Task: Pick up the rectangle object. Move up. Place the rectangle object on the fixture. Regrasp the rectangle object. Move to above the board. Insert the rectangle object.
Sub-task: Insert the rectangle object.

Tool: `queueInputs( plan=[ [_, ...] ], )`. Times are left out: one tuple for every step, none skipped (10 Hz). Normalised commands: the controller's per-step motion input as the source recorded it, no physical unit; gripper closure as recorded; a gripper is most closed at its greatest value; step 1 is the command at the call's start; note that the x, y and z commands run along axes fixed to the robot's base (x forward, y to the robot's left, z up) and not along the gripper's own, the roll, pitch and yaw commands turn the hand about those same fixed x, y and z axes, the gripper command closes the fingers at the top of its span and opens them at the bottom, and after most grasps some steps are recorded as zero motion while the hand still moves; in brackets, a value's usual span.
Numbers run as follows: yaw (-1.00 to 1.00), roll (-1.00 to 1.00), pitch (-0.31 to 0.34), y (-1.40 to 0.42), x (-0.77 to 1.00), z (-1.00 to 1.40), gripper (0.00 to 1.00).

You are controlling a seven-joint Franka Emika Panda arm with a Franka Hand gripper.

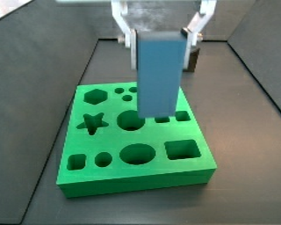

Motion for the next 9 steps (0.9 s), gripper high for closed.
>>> queueInputs(
  plan=[
    [0.0, 0.5, -0.116, -0.35, 0.15, 0.0, 1.0],
    [0.0, 0.45, -0.06, -0.25, 0.3, -0.15, 1.0],
    [0.1, 0.45, -0.031, -0.17, 0.51, -0.28, 1.0],
    [0.25, 0.25, -0.059, 0.0, 0.6, -0.27, 1.0],
    [0.23, 0.22, -0.054, -0.03, 0.6, -0.43, 1.0],
    [0.32, 0.14, -0.041, -0.01, 0.58, -0.42, 1.0],
    [0.4, 0.0, -0.024, 0.0, 0.66, -0.31, 1.0],
    [0.33, 0.08, 0.0, -0.15, 0.72, -0.26, 1.0],
    [0.25, 0.08, -0.011, -0.19, 0.62, -0.25, 1.0]
  ],
)
